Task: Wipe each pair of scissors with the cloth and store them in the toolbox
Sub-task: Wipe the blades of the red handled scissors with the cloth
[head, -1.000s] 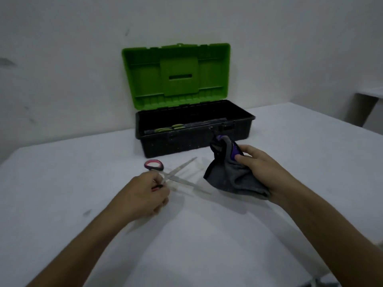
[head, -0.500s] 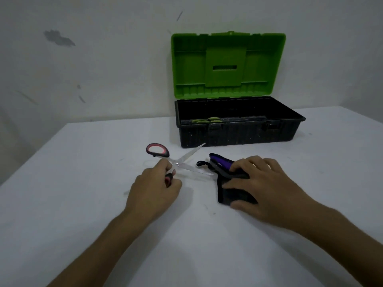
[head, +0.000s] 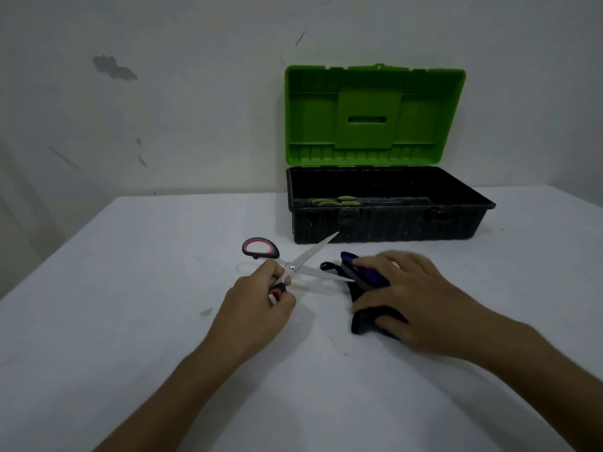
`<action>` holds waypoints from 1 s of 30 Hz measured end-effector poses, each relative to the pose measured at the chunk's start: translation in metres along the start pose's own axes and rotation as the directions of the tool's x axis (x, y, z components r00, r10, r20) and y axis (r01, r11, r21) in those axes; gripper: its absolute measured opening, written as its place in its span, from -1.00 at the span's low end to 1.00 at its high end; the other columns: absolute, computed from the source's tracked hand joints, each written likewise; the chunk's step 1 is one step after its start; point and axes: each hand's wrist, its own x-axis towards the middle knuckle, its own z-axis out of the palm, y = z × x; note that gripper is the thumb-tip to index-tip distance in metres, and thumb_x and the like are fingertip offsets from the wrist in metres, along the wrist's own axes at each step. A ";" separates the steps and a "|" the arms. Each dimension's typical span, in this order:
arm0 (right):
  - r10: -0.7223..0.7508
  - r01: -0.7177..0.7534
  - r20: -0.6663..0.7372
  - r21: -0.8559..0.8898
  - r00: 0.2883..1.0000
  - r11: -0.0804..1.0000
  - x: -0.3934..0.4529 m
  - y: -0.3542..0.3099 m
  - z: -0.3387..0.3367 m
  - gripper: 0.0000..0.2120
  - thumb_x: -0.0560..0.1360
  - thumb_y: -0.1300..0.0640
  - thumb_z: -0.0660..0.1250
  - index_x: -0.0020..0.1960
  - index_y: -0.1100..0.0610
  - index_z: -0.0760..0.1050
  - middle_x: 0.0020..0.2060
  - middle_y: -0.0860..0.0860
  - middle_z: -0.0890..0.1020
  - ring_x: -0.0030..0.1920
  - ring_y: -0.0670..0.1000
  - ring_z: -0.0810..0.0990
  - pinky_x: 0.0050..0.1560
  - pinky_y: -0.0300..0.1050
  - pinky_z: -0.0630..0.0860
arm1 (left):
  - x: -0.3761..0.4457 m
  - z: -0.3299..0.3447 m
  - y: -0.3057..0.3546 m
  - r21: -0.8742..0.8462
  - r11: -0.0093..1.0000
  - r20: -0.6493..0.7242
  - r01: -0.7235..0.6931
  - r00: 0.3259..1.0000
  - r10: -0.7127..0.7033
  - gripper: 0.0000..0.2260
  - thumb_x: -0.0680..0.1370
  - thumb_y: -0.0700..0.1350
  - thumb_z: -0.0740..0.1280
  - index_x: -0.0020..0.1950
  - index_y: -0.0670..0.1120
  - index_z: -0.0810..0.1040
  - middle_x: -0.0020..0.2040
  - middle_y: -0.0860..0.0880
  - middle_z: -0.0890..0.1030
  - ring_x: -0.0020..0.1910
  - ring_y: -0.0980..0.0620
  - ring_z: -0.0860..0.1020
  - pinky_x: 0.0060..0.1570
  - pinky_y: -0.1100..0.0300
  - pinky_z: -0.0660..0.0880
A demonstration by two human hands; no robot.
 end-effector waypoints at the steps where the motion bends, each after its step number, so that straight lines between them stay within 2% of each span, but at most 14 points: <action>1: -0.035 0.034 -0.046 -0.016 0.998 0.999 0.001 0.001 0.001 -0.74 0.51 -0.13 0.32 0.19 -0.32 0.49 0.49 -0.13 0.17 0.48 0.03 0.07 0.48 0.06 -0.01 | -0.001 0.001 0.000 0.007 1.000 -0.001 -0.006 1.000 0.006 -0.96 0.53 -0.14 0.28 -0.07 0.01 0.47 -0.28 0.08 0.57 -0.41 0.11 0.44 -0.40 0.32 0.31; 3: -0.079 0.076 -0.151 -0.027 0.985 0.997 0.005 0.003 -0.002 -0.81 0.45 -0.12 0.37 0.06 -0.23 0.55 0.41 -0.10 0.30 0.45 0.06 0.19 0.45 0.12 0.14 | -0.005 0.001 -0.001 0.022 1.000 -0.013 -0.019 1.000 0.019 -0.94 0.52 -0.13 0.28 -0.11 0.03 0.44 -0.23 0.07 0.60 -0.38 0.08 0.46 -0.37 0.25 0.34; 4: -0.056 0.063 -0.235 0.025 0.970 0.998 0.006 0.003 -0.005 -0.83 0.42 -0.10 0.38 0.01 -0.18 0.56 0.36 -0.08 0.36 0.41 0.06 0.25 0.39 0.15 0.23 | -0.008 0.001 0.000 0.034 0.999 -0.021 -0.022 1.000 0.023 -0.94 0.52 -0.13 0.28 -0.11 0.03 0.44 -0.24 0.06 0.59 -0.38 0.08 0.45 -0.37 0.25 0.34; 6: 0.063 0.022 -0.425 0.191 0.903 0.981 0.009 0.002 -0.013 -0.84 0.39 -0.08 0.37 -0.06 -0.07 0.56 0.26 -0.08 0.45 0.33 0.04 0.34 0.28 0.13 0.33 | -0.011 -0.003 -0.001 0.045 0.999 -0.054 -0.025 0.998 0.028 -0.97 0.53 -0.13 0.28 -0.07 0.01 0.46 -0.29 0.06 0.56 -0.40 0.08 0.44 -0.41 0.27 0.32; 8: 0.177 0.010 -0.550 0.320 0.817 0.947 0.013 -0.001 -0.023 -0.86 0.40 -0.05 0.39 -0.11 -0.01 0.54 0.14 -0.11 0.54 0.23 -0.03 0.40 0.23 0.04 0.39 | -0.012 -0.007 -0.001 0.018 0.999 -0.108 -0.030 0.994 0.032 -0.96 0.54 -0.14 0.30 -0.04 0.00 0.48 -0.29 0.07 0.56 -0.41 0.08 0.46 -0.41 0.27 0.33; 10: 0.258 0.014 -0.599 0.410 0.758 0.912 0.020 -0.003 -0.032 -0.91 0.46 0.03 0.39 -0.11 0.03 0.52 -0.06 -0.09 0.61 0.06 -0.08 0.51 0.04 -0.03 0.49 | -0.012 -0.012 0.001 -0.039 0.999 -0.152 -0.039 0.988 0.032 -0.92 0.54 -0.15 0.32 -0.01 0.00 0.49 -0.24 0.11 0.59 -0.42 0.07 0.51 -0.38 0.31 0.39; 13: 0.328 -0.007 -0.606 0.469 0.724 0.883 0.028 -0.010 -0.040 -0.86 0.53 0.10 0.35 -0.14 0.06 0.41 -0.36 -0.06 0.52 -0.29 -0.10 0.51 -0.32 -0.13 0.42 | -0.012 -0.015 0.004 -0.082 0.994 -0.208 -0.066 0.977 0.047 -0.88 0.53 -0.19 0.34 0.02 0.00 0.51 -0.21 0.13 0.60 -0.50 0.12 0.47 -0.41 0.45 0.38; 15: 0.334 -0.067 -0.591 0.427 0.734 0.902 0.033 -0.014 -0.041 -0.87 0.54 0.08 0.33 -0.10 0.03 0.37 -0.39 -0.08 0.50 -0.36 -0.10 0.50 -0.39 -0.14 0.40 | -0.013 -0.015 0.005 -0.081 0.993 -0.232 -0.085 0.971 0.064 -0.88 0.54 -0.20 0.34 0.03 -0.02 0.53 -0.23 0.10 0.59 -0.54 0.13 0.40 -0.46 0.46 0.35; 18: 0.366 -0.167 -0.553 0.376 0.749 0.911 0.041 -0.021 -0.035 -0.88 0.57 0.01 0.28 -0.01 -0.01 0.34 -0.35 -0.08 0.52 -0.36 -0.07 0.51 -0.36 -0.02 0.42 | -0.012 -0.012 0.004 -0.075 0.994 -0.247 -0.082 0.967 0.061 -0.87 0.55 -0.19 0.32 0.07 -0.02 0.56 -0.19 0.08 0.61 -0.57 0.12 0.37 -0.48 0.46 0.33; 21: 0.468 -0.235 -0.480 0.468 0.742 0.852 0.045 -0.026 -0.024 -0.87 0.63 -0.01 0.17 0.02 0.04 0.29 -0.32 -0.04 0.51 -0.34 -0.03 0.50 -0.36 -0.03 0.35 | -0.011 -0.013 0.003 -0.071 0.995 -0.286 -0.069 0.957 0.046 -0.88 0.56 -0.15 0.31 0.05 -0.01 0.60 -0.23 0.11 0.61 -0.57 0.08 0.37 -0.46 0.41 0.37; 23: 0.620 -0.283 -0.358 0.657 0.699 0.698 0.046 -0.024 -0.021 -0.84 0.65 -0.01 0.11 0.04 0.08 0.29 -0.25 -0.01 0.52 -0.26 -0.02 0.50 -0.30 -0.03 0.36 | -0.010 -0.015 0.002 -0.070 0.996 -0.307 -0.057 0.951 0.033 -0.87 0.56 -0.13 0.31 0.05 -0.01 0.61 -0.20 0.10 0.64 -0.50 -0.04 0.49 -0.37 0.25 0.48; 26: 0.768 -0.286 -0.079 0.899 0.636 0.330 0.046 -0.019 -0.021 -0.82 0.65 -0.01 0.03 0.10 0.08 0.30 -0.12 0.00 0.50 -0.11 0.01 0.49 -0.05 0.03 0.41 | -0.010 -0.017 0.004 -0.098 0.993 -0.314 -0.065 0.949 0.031 -0.85 0.55 -0.13 0.30 0.05 0.00 0.64 -0.18 0.10 0.66 -0.37 -0.19 0.60 -0.30 0.05 0.59; 27: 0.772 -0.282 -0.034 0.920 0.634 0.273 0.047 -0.017 -0.020 -0.83 0.64 0.01 0.02 0.10 0.07 0.31 -0.10 0.02 0.50 -0.08 0.01 0.48 -0.03 0.03 0.40 | -0.010 -0.017 0.005 -0.107 0.991 -0.324 -0.082 0.945 0.043 -0.85 0.56 -0.14 0.31 0.05 -0.01 0.65 -0.18 0.11 0.67 -0.35 -0.22 0.60 -0.30 -0.01 0.60; 30: 0.768 -0.207 -0.047 0.951 0.639 0.231 0.048 -0.015 -0.014 -0.87 0.64 0.04 0.11 0.13 0.02 0.38 -0.02 -0.01 0.54 -0.05 -0.05 0.52 -0.11 -0.05 0.44 | -0.012 -0.021 0.009 -0.141 0.982 -0.345 -0.123 0.936 0.067 -0.85 0.56 -0.14 0.31 0.04 -0.02 0.66 -0.26 0.15 0.65 -0.34 -0.27 0.58 -0.32 -0.09 0.56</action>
